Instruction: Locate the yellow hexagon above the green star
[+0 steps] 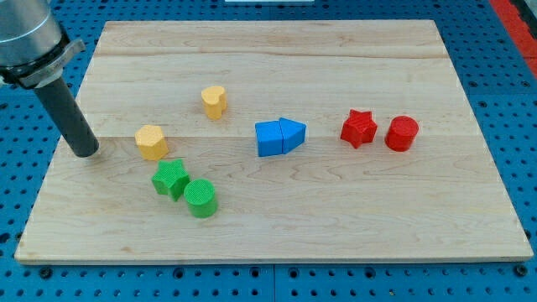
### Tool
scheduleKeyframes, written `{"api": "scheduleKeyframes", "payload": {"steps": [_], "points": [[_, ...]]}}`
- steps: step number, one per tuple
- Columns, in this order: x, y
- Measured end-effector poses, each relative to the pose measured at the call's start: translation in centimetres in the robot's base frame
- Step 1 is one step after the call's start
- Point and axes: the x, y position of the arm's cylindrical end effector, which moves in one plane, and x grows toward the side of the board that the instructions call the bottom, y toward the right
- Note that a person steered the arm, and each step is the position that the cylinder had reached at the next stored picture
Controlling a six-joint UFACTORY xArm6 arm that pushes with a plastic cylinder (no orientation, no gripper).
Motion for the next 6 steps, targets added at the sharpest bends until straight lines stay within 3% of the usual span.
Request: {"api": "scheduleKeyframes", "payload": {"steps": [1,2,5,6], "points": [[-0.6,1.0],[5.5,1.9],[-0.4,7.5],[0.4,8.7]]}}
